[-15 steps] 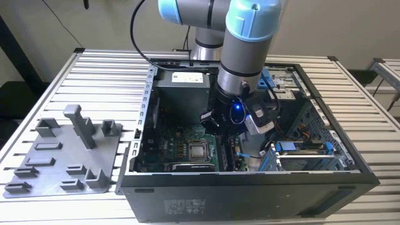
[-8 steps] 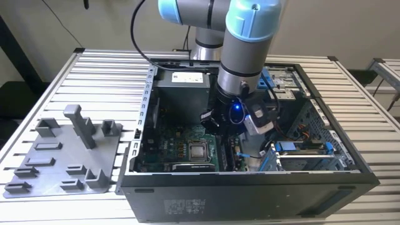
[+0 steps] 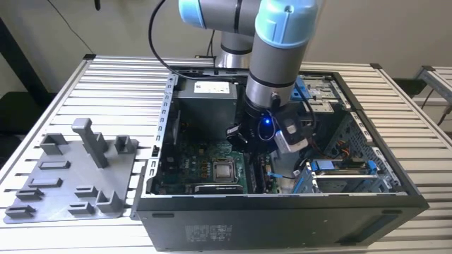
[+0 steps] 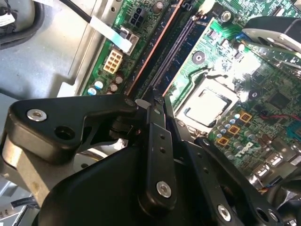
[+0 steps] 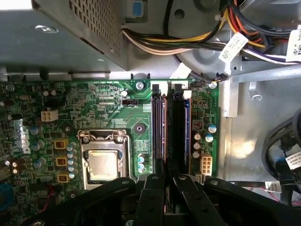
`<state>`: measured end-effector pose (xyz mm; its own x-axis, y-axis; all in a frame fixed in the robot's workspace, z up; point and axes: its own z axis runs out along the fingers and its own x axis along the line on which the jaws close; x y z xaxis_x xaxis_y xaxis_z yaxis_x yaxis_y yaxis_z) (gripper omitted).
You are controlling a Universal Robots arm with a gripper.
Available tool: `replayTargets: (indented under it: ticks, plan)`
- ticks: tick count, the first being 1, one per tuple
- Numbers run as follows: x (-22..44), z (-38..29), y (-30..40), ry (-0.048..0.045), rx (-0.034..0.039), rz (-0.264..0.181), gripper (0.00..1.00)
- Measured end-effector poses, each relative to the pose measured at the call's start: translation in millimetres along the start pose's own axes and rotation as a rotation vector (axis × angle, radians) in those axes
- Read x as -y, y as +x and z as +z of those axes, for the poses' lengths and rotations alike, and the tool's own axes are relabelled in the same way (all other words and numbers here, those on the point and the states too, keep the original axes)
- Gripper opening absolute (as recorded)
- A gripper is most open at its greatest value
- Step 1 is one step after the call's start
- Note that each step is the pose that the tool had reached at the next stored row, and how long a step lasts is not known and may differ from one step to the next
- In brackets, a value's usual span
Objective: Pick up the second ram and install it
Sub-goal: 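Insert the second ram into the second slot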
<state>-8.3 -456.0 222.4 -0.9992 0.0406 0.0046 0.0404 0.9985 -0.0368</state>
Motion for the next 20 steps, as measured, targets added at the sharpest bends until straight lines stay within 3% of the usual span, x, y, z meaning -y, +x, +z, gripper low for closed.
replayTargets:
  ticks: [14,20]
  plan:
    - [-0.3,9.7,0.0,0.0012,-0.0005,0.002,0.14]
    - [-0.4,10.2,0.0,0.0003,-0.0002,0.002,0.14]
